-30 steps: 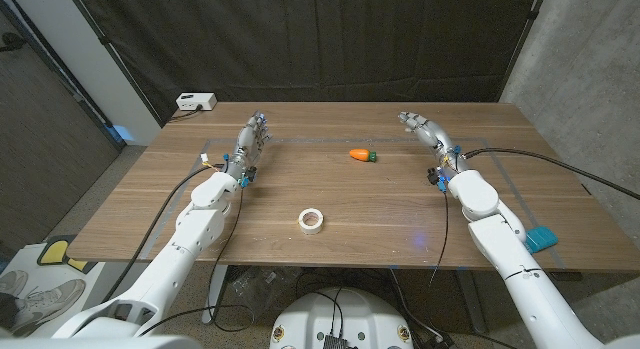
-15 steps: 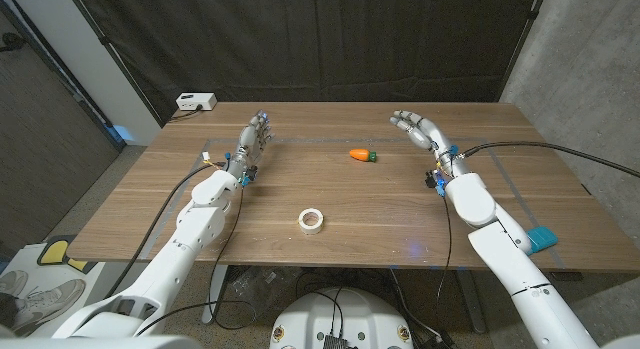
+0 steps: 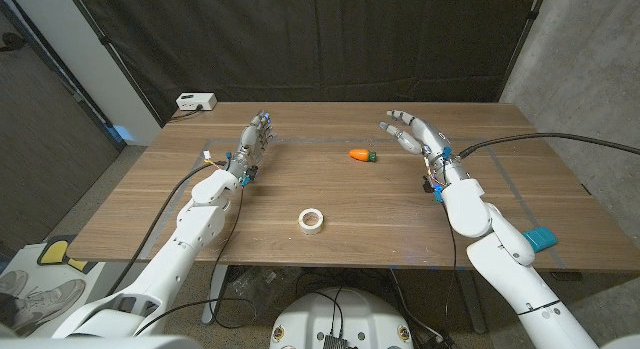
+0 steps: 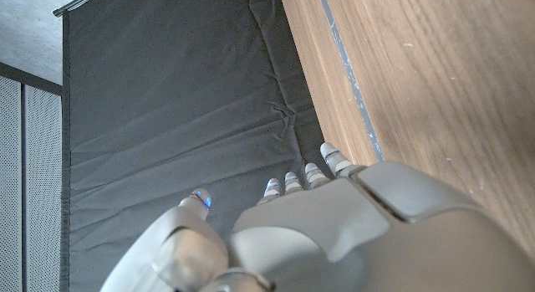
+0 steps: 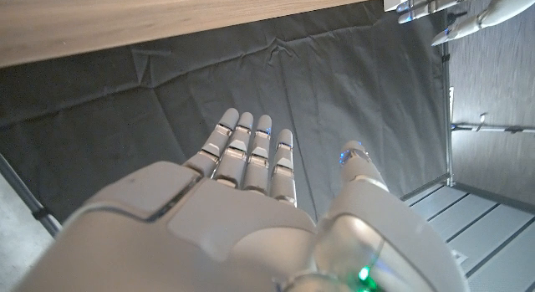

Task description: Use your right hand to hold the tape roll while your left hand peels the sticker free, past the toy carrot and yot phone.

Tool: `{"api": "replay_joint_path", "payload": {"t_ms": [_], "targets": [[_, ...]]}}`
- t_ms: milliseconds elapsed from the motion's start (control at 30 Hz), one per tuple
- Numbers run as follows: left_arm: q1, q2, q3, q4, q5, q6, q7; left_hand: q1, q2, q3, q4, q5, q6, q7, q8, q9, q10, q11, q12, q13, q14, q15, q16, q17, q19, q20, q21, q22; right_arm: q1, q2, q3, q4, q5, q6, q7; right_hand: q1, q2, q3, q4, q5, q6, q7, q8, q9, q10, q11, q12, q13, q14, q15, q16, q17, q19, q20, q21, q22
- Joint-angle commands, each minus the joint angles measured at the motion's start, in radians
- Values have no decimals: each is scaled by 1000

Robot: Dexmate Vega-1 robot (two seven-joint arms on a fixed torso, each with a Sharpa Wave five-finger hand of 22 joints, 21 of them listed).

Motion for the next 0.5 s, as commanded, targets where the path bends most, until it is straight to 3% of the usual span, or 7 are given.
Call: {"api": "replay_joint_path", "payload": {"t_ms": [33, 500], "targets": [[-3, 0, -3, 2, 0, 2, -18, 4, 45, -2, -3, 8, -64, -10, -2, 3, -31, 3, 6, 5, -100, 0, -2, 3, -64, -7, 6, 2, -46, -41, -37, -107, -145, -45, 7, 9, 1, 6, 0, 7, 20, -6, 4, 3, 19, -7, 9, 1, 22, -7, 8, 3, 5, 9, -3, 1], [7, 11, -7, -12, -7, 3, -40, 5, 44, -3, -4, 8, -62, -11, -4, 3, -32, 2, 4, 5, -99, 1, -3, 3, -63, -6, 5, 2, -89, -71, -97, -219, -318, -123, 49, 13, 2, 12, 0, 8, 31, -14, 3, 3, 24, -16, 8, 1, 27, -19, 4, 3, 9, 10, -5, 2]]}}
